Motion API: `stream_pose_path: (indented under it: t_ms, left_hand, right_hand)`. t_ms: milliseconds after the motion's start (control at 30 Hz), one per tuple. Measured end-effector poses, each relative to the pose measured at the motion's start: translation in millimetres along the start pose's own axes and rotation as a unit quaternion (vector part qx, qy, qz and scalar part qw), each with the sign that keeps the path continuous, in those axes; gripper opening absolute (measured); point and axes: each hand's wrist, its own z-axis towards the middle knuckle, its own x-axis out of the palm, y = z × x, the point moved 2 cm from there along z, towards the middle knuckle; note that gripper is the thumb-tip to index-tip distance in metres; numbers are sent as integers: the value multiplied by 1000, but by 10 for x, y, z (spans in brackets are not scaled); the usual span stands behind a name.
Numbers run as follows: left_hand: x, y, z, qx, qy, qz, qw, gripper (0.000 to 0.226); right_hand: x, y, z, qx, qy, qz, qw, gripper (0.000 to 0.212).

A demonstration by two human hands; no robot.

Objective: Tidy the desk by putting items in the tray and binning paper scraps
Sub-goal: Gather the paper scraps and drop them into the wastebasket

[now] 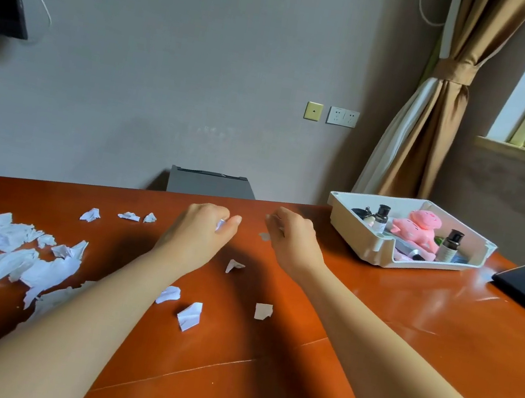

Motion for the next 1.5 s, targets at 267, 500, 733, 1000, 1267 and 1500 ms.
stream_pose_path:
  t_ms: [267, 500, 733, 1000, 1267, 1500]
  left_hand:
    - [-64, -670, -133, -13, 26, -142, 989, 26]
    - [144, -1504, -409, 59, 86, -149, 983, 34]
    - [468, -2494, -760, 145, 142, -154, 967, 50]
    - [1018, -3549, -1475, 225, 245, -202, 921, 56]
    - [1728, -4321, -2265, 298, 329, -221, 868, 54]
    - [2578, -4690, -2837, 322, 398, -183, 840, 51]
  right_hand:
    - [-728, -50, -263, -1, 3, -3, 1000, 29]
    - [-1545, -281, -792, 18, 2, -33, 999, 29]
    - [-2261, -739, -1531, 45, -34, -92, 994, 38]
    - [-3045, -1408, -2520, 135, -80, -104, 982, 48]
    - [-3383, -2284, -3649, 281, -115, -99, 948, 47]
    - [-3272, -3085, -4473, 405, -120, -61, 904, 47]
